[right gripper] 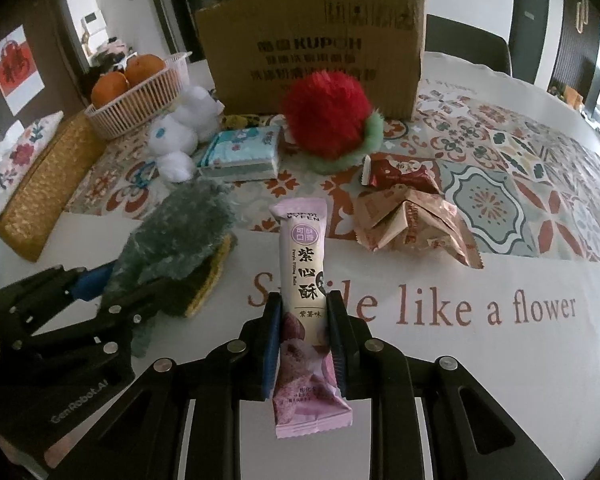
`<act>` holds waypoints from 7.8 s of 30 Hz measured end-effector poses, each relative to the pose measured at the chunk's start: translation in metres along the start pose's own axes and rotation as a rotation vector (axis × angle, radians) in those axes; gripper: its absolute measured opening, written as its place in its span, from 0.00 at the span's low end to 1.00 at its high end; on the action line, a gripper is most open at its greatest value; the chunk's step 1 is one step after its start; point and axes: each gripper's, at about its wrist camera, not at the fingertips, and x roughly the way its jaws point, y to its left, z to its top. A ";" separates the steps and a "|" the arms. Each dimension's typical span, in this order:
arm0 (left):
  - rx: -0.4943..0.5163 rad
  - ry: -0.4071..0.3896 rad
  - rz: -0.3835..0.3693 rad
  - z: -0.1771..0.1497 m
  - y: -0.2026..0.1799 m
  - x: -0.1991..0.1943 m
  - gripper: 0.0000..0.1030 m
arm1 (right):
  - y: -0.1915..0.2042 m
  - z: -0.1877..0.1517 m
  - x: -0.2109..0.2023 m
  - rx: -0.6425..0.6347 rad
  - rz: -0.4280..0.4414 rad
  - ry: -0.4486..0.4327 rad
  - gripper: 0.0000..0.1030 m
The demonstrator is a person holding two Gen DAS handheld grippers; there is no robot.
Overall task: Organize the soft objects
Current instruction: 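Grasp the green knit glove with the left tool while the right tool grasps the pink snack bar, then carry the glove and snack bar over the cardboard box and release both inside, then move both tools back toward the remaining items on the runner, then grasp the pink snack bar with the left tool while the right tool grasps the red candy packet, then carry both items over the cardboard box and release them inside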
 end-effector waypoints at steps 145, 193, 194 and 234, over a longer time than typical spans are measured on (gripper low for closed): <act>0.218 -0.159 -0.026 0.082 -0.050 -0.047 0.97 | -0.037 0.057 -0.109 0.179 -0.276 -0.278 0.89; 0.354 0.186 -0.147 0.091 -0.062 0.102 0.24 | -0.085 0.065 0.016 0.335 -0.144 -0.040 0.88; 0.304 0.186 -0.144 0.090 -0.057 0.100 0.24 | -0.085 0.068 0.018 0.324 -0.129 -0.042 0.88; 0.003 0.111 -0.225 0.077 -0.020 0.042 0.23 | -0.077 0.072 0.013 0.335 -0.044 -0.016 0.28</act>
